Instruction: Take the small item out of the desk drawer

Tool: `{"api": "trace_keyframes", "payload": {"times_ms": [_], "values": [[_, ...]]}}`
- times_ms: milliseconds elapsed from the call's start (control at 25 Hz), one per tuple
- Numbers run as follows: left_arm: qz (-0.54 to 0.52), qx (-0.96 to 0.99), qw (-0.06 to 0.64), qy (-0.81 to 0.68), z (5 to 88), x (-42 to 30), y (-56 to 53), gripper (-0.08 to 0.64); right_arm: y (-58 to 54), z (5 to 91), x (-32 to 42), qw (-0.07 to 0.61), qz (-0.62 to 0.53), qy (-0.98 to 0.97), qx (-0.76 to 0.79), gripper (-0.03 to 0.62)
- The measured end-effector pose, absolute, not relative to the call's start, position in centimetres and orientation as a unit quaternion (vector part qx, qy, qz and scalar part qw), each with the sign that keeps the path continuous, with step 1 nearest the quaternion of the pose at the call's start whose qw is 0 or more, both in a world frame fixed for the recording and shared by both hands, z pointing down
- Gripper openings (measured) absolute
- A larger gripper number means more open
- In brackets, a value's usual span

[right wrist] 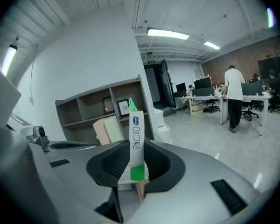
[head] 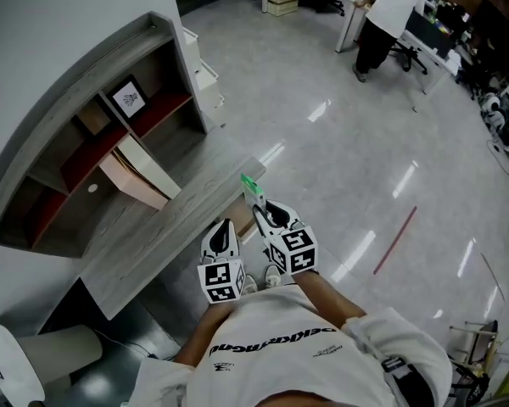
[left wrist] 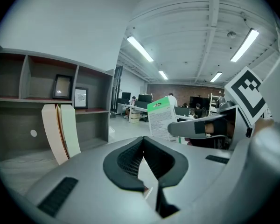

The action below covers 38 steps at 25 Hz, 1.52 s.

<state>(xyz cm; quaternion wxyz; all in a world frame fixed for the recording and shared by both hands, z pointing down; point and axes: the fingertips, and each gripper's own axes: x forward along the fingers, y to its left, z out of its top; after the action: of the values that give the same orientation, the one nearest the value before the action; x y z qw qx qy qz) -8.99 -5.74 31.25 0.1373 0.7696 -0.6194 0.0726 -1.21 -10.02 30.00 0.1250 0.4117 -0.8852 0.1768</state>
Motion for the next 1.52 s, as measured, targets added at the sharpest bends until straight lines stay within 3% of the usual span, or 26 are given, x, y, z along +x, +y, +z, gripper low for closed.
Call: {"api": "trace_keyframes", "payload": {"times_ms": [1520], "values": [[0.044, 0.767, 0.084, -0.634, 26.9, -9.8, -7.4, 0.015, -11.1, 23.7, -1.2, 0.067, 0.108, -0.899, 0.420, 0.112]]}}
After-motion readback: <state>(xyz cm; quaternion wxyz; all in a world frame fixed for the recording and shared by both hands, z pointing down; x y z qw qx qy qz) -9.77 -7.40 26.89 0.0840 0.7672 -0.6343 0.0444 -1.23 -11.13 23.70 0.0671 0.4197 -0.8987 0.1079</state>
